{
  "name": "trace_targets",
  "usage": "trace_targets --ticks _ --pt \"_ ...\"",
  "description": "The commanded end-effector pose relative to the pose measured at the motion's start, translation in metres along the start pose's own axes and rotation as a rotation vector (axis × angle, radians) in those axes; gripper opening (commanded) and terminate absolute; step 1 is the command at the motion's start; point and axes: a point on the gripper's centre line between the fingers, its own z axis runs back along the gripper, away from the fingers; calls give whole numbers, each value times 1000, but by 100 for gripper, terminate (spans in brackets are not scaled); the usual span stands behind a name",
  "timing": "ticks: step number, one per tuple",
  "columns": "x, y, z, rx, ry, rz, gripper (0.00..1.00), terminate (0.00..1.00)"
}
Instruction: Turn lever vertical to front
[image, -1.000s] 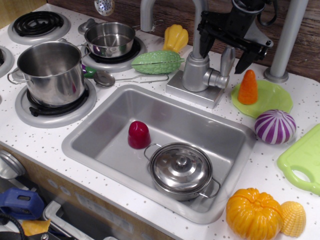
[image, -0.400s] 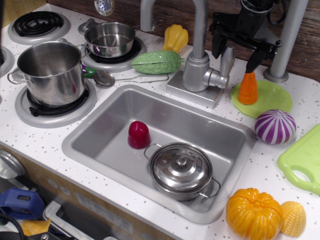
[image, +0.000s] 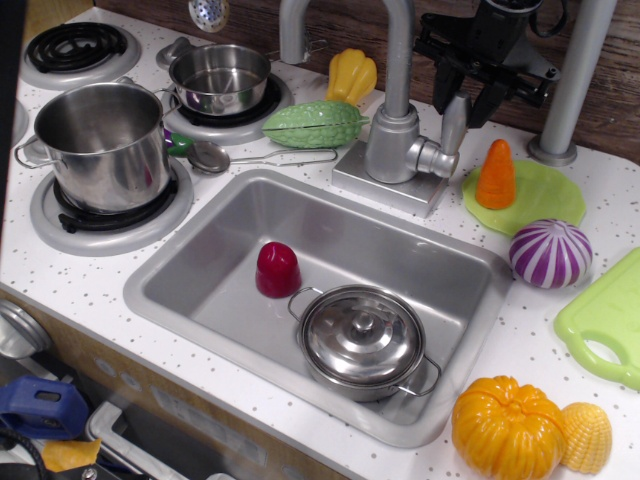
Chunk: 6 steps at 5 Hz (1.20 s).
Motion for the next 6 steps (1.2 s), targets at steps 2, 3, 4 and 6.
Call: trace_targets --ticks 2,3,4,6 --pt "-20 4 24 -6 -19 80 0 0" --pt "-29 3 19 -21 -13 96 0 0" --pt "-32 3 14 -32 -19 103 0 0" --pt "-40 3 -5 -84 4 110 0 0"
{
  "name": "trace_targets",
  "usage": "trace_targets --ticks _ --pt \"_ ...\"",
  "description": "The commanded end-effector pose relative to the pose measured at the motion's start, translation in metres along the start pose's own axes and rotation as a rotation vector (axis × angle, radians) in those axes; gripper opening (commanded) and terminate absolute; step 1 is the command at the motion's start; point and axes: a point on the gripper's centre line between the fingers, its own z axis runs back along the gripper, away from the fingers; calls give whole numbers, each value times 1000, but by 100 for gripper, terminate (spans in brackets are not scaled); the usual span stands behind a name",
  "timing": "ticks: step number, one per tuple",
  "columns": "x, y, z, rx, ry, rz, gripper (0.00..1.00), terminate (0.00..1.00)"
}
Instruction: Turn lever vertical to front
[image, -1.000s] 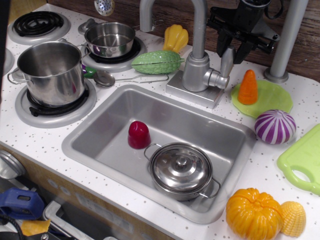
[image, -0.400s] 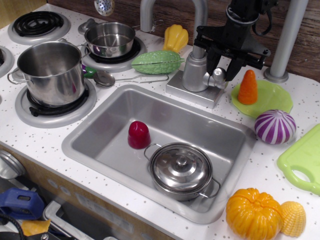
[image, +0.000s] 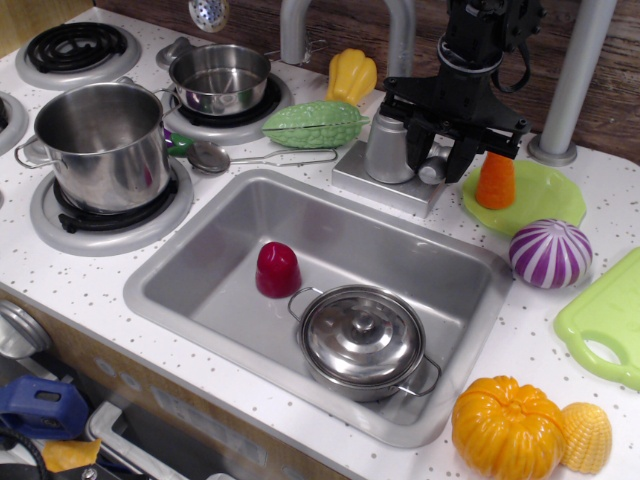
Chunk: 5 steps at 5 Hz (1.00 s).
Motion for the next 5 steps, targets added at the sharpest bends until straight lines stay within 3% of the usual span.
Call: trace_targets --ticks 1,2,3,5 --pt "2 5 4 -32 -21 9 0 0" --pt "1 5 -2 -36 -28 15 0 0" --pt "-1 6 -7 -38 -32 15 100 0" --pt "2 8 8 7 -24 -29 100 0"
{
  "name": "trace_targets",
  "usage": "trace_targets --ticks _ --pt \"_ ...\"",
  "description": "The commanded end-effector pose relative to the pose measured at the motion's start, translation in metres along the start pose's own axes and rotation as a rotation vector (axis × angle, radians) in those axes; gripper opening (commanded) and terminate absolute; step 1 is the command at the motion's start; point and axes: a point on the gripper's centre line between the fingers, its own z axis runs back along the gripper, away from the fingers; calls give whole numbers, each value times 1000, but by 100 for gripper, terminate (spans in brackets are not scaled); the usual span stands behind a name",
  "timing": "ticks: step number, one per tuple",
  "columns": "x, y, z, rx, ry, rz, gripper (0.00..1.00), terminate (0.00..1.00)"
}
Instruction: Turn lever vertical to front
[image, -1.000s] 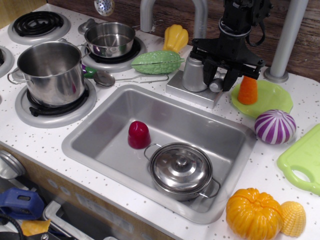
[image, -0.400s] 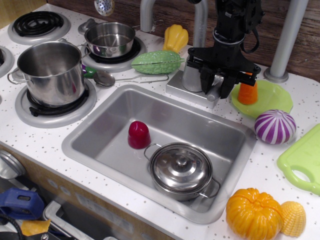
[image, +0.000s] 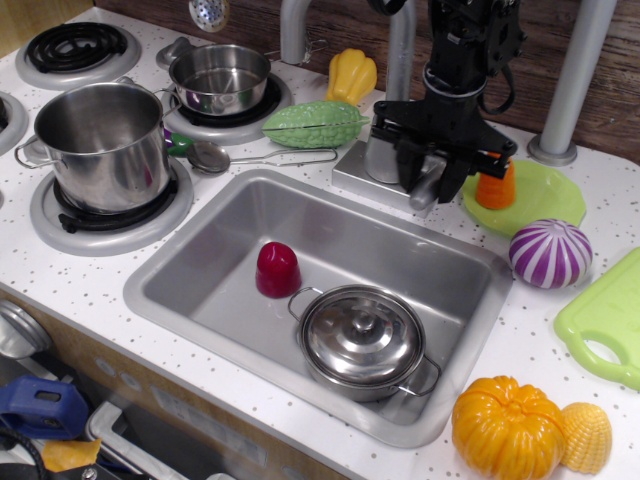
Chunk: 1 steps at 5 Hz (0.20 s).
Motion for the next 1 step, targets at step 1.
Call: trace_targets --ticks 1 --pt "12 0 22 5 -47 -15 100 100"
